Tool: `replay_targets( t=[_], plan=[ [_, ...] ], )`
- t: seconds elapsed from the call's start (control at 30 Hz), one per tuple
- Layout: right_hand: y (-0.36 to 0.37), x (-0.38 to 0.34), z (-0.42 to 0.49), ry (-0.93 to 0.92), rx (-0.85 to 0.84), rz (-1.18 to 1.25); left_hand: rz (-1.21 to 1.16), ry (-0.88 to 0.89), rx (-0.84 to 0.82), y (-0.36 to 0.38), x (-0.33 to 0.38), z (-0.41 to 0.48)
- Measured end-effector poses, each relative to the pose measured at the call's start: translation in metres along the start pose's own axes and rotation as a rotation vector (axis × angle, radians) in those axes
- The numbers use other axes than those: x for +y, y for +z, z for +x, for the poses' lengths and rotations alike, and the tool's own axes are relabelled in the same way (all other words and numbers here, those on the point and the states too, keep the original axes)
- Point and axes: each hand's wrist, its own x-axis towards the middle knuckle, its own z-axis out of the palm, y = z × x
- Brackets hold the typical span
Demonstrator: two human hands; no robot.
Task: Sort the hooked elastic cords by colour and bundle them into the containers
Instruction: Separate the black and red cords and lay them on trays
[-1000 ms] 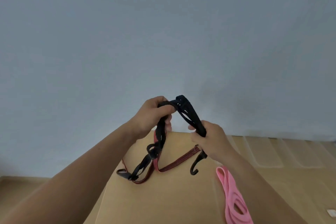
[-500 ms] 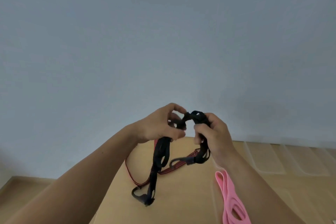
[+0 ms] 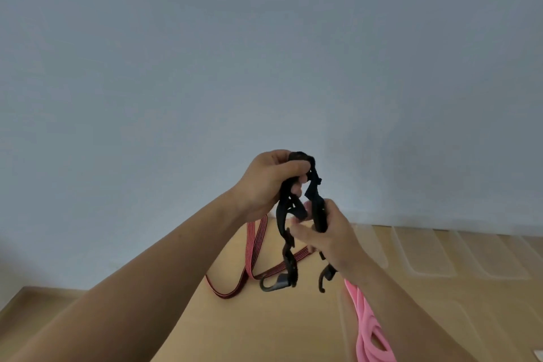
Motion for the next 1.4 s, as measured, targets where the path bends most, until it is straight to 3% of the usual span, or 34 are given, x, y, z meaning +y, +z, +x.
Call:
replay_targets(
  t=[0.13,0.3,0.43,0.57,0.67,0.73,0.8,0.87,0.93,1.03,1.13,1.27,1.4],
  plan=[
    [0.013,-0.001,-0.002,0.015,-0.173,-0.128,-0.128,-0.082,0.047,0.02,0.007,0.011],
    [0.007,0.001,-0.002,0.078,-0.217,-0.219,-0.072,-0.107,0.203,0.005,0.008,0.019],
    [-0.006,0.009,-0.005,0.129,-0.192,-0.114,0.168,-0.046,0.4,-0.035,-0.004,0.028],
    [-0.015,0.013,0.0,0.111,-0.079,-0.12,0.506,-0.166,0.543,-0.075,-0.046,0.026],
    [-0.02,0.012,0.006,0.059,-0.042,-0.28,0.818,-0.312,0.425,-0.087,-0.066,0.015],
    [-0.019,0.008,0.011,0.034,-0.097,-0.431,0.917,-0.241,0.166,-0.083,-0.065,0.006],
    [-0.014,0.002,0.017,-0.009,-0.143,-0.559,0.88,-0.189,-0.168,-0.067,-0.057,-0.005],
    [-0.006,-0.005,0.023,-0.071,-0.143,-0.639,0.848,-0.173,-0.341,-0.056,-0.06,-0.01],
    [0.003,-0.01,0.026,-0.106,-0.118,-0.619,0.711,-0.149,-0.281,-0.05,-0.069,-0.014],
    [0.016,-0.011,0.029,-0.087,0.035,-0.434,0.449,-0.188,-0.05,-0.057,-0.082,-0.017],
    [0.034,-0.011,0.037,-0.089,0.225,-0.258,0.084,-0.251,-0.085,-0.062,-0.087,-0.026],
    [0.066,-0.011,0.044,-0.039,0.312,-0.001,0.046,-0.176,-0.232,-0.062,-0.096,-0.033],
    [0.084,-0.004,0.051,0.115,0.152,0.345,0.069,-0.178,-0.153,-0.076,-0.099,-0.037]
  ],
)
